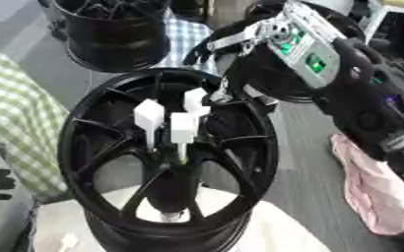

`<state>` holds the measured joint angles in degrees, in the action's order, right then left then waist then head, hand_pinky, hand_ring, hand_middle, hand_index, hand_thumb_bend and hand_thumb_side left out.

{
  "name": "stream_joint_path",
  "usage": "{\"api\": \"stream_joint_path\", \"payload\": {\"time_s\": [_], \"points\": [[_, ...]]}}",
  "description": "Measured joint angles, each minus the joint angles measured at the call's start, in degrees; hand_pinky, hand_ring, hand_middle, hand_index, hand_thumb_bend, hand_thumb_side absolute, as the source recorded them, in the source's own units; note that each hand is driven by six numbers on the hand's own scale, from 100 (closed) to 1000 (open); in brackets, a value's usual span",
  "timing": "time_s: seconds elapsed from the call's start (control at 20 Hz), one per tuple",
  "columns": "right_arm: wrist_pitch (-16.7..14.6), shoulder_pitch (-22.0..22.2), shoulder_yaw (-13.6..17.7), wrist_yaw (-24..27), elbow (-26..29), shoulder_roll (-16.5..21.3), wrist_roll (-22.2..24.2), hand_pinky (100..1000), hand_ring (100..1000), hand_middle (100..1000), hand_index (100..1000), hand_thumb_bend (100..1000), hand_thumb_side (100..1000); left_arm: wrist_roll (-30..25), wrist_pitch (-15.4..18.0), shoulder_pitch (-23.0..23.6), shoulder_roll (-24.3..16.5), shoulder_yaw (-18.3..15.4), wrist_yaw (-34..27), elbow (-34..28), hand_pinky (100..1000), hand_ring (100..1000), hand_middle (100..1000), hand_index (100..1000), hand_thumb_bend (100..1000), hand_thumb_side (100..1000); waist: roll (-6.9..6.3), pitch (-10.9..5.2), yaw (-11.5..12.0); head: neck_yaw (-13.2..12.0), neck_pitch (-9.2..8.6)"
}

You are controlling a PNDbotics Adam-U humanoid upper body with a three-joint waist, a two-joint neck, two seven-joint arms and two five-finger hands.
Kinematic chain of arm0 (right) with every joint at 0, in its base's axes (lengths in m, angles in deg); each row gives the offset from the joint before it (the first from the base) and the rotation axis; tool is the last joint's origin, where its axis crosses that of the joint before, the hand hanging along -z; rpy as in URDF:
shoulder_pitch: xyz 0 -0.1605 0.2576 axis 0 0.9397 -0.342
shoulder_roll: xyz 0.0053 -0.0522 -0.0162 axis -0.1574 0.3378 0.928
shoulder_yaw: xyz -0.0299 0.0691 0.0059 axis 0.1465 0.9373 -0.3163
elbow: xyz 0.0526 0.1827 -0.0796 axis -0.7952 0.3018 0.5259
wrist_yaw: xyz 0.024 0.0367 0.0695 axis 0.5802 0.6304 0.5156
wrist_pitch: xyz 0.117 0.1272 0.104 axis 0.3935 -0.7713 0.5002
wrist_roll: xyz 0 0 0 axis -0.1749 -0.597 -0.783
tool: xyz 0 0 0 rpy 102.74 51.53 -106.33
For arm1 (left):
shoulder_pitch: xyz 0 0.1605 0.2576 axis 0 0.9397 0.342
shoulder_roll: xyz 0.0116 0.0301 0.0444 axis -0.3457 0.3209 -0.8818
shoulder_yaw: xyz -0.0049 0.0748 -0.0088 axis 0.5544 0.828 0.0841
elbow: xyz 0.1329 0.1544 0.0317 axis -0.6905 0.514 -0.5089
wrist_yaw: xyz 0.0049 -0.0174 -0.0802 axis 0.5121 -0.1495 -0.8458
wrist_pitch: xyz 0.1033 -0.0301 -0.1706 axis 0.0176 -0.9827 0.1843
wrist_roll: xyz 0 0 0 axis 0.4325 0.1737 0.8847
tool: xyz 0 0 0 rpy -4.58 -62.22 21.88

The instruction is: Pull the pin out of the wheel hub.

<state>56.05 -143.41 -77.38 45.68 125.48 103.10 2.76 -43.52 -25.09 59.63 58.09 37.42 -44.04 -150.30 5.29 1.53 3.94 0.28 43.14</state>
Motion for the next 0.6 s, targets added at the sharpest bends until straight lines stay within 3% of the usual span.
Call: {"api": "stream_joint_path", "payload": {"time_s": [0.6], "points": [[-3.2,-0.4,3.0,-4.7,-8.4,-4.6,0.0,904,936,861,962,331,385,-0.2,0.0,-0.4,0.0,0.0,0.0,0.0,711,753,649,798,315,662,-0.15,0.37,0.2,0.6,-0.45]]}}
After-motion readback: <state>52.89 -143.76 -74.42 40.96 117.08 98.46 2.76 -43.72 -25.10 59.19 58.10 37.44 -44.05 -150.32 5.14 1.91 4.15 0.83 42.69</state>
